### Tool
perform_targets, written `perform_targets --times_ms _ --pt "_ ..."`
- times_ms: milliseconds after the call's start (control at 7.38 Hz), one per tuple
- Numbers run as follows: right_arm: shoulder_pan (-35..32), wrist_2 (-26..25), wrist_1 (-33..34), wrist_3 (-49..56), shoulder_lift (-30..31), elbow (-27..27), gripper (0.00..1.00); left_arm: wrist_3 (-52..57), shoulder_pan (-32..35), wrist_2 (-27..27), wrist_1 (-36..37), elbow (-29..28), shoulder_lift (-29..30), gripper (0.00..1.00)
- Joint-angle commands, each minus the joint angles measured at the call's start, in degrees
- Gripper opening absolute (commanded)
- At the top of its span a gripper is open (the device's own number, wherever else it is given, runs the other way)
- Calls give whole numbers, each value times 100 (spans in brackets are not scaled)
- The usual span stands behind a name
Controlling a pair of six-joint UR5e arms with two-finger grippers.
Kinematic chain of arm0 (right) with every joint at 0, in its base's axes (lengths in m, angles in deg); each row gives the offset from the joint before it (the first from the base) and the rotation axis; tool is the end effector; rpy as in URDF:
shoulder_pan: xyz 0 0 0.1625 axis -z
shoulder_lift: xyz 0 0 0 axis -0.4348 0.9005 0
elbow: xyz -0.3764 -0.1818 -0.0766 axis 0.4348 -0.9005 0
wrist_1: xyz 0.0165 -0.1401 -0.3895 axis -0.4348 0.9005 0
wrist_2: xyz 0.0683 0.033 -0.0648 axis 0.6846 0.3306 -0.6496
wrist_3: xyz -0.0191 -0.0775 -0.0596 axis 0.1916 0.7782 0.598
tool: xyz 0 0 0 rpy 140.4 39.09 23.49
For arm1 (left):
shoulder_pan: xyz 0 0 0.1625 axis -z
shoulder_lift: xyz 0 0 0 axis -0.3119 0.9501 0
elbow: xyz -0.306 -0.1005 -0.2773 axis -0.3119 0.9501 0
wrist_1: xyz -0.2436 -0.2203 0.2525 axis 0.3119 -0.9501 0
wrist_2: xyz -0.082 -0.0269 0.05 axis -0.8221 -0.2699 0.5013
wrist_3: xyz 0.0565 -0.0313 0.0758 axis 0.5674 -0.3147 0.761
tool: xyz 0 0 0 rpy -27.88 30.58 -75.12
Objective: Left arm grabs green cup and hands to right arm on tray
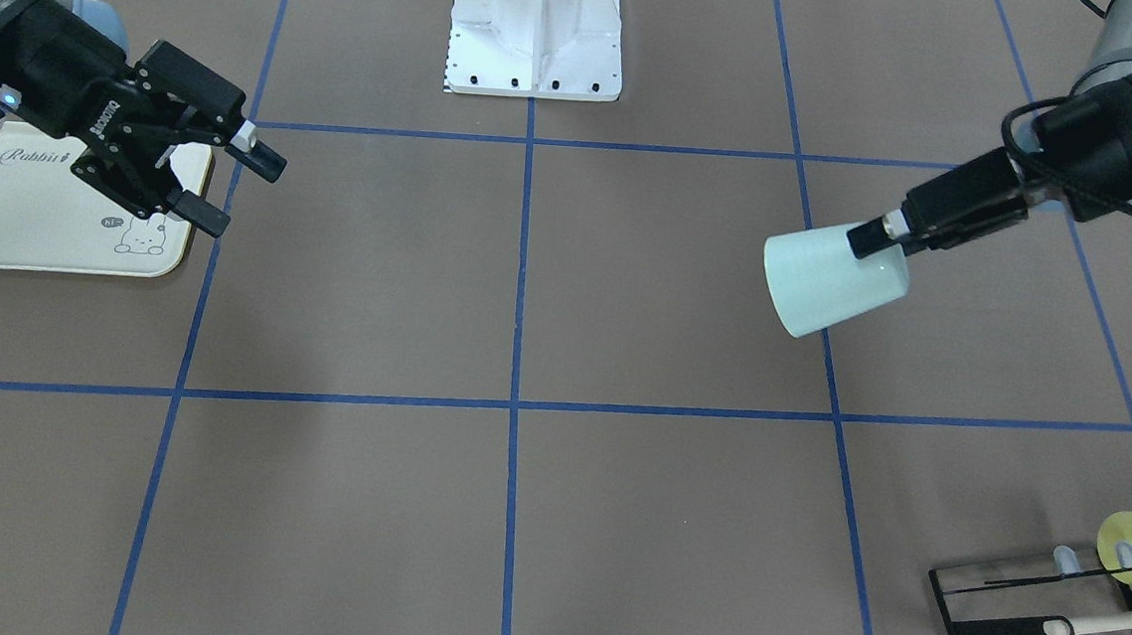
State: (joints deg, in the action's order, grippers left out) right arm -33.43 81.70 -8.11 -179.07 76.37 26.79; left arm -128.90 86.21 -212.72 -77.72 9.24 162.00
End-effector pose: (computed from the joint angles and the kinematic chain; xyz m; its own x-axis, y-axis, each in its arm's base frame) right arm -0.2295 -0.5115 0.2243 -0.0776 -0.0976 0.9922 -0.2712 0.9597 0.0731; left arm 0.1770 -0.5622 0.2159 -0.1081 -0.3104 -0.9444 0.0845 0.9437 -0.3199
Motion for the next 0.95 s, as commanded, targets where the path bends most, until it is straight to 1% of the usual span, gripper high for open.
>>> perform_targets --times_ms 0,135,271,406,542,677,813 --pt "590 -748 -1153 -918 11 10 100 -367 -412 32 -589 443 -453 0" --pt "925 -1136 -1655 -1226 20 19 100 -680 -466 23 -810 479 -482 0" --pt "1285 -1618 -2086 -1325 20 45 100 -1197 -676 40 -1125 610 -482 0" --pt "1601 -2049 -2456 -1361 29 45 100 -1550 -695 49 -1311 733 -473 0" --pt "1935 -2471 -2834 -1509 29 28 100 -1788 -782 171 -1417 882 -473 0" --pt "2278 -2858 -3229 -1511 72 10 100 -2017 -1070 538 -1740 997 -473 0" --pt "2412 -2984 -3381 -1511 82 10 100 -2454 -1291 1011 -2161 1068 -473 0"
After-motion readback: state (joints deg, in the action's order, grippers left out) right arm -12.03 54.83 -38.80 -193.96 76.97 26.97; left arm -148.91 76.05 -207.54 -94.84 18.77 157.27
